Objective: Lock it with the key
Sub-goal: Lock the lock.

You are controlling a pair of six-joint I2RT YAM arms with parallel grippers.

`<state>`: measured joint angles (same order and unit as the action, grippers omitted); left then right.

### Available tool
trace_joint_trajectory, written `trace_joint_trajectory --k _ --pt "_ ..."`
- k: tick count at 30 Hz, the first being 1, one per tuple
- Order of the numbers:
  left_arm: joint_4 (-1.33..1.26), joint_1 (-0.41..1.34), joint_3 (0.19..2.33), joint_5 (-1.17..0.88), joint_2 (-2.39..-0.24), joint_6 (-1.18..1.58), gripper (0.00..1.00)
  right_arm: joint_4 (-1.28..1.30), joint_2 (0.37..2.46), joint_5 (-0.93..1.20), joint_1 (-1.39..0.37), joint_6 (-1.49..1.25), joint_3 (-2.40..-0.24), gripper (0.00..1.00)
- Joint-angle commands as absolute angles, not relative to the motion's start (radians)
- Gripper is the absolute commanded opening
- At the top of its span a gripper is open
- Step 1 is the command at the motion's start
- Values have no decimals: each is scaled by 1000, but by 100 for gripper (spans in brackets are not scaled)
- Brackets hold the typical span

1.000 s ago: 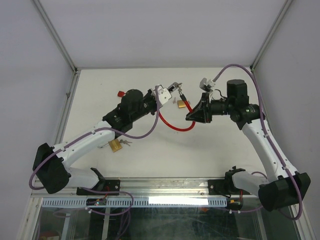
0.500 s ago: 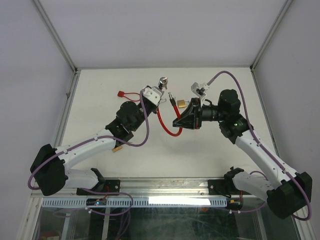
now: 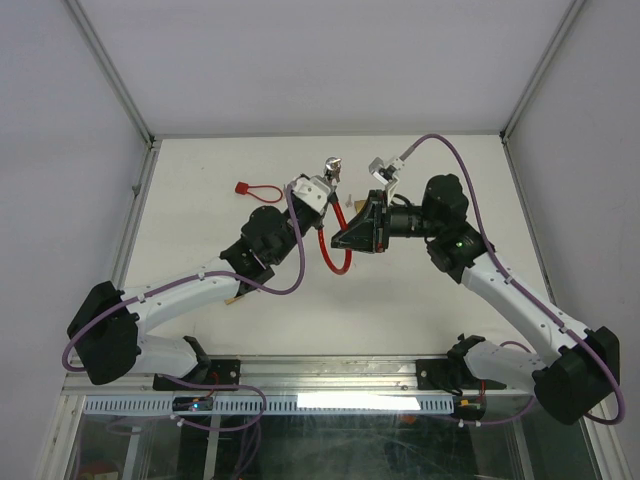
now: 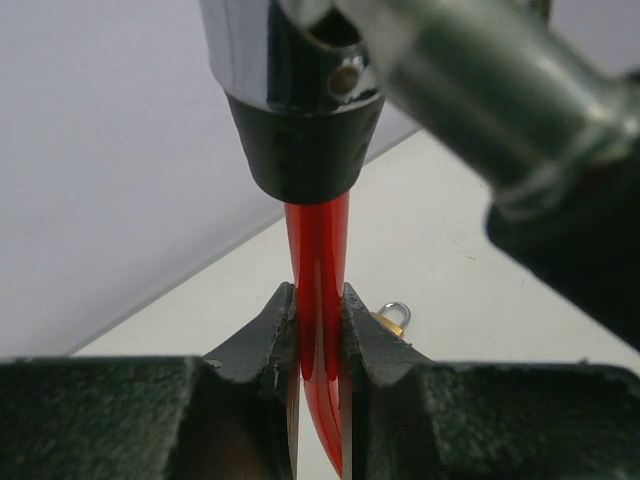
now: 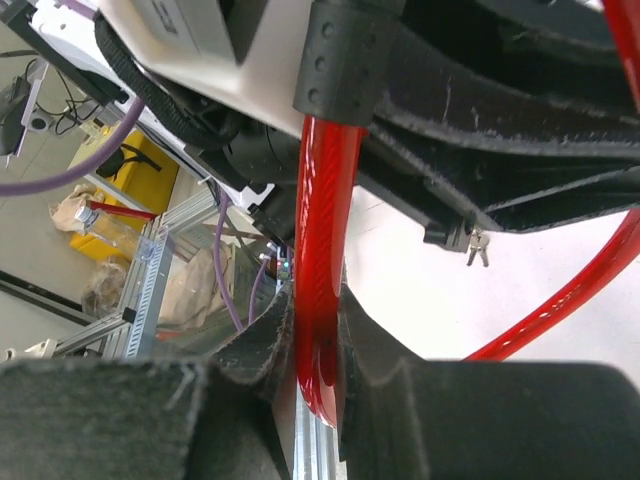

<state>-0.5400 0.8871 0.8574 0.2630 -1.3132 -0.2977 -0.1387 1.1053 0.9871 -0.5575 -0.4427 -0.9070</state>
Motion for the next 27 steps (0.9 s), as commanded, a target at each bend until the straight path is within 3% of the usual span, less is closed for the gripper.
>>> trace_joint_trajectory --k 1,27 --pt "-641 911 911 263 -1303 -281 0 -213 1089 905 -559 -487 -967 0" --pt "-648 913 898 307 -1281 -279 0 -178 1034 901 -527 -516 -923 0"
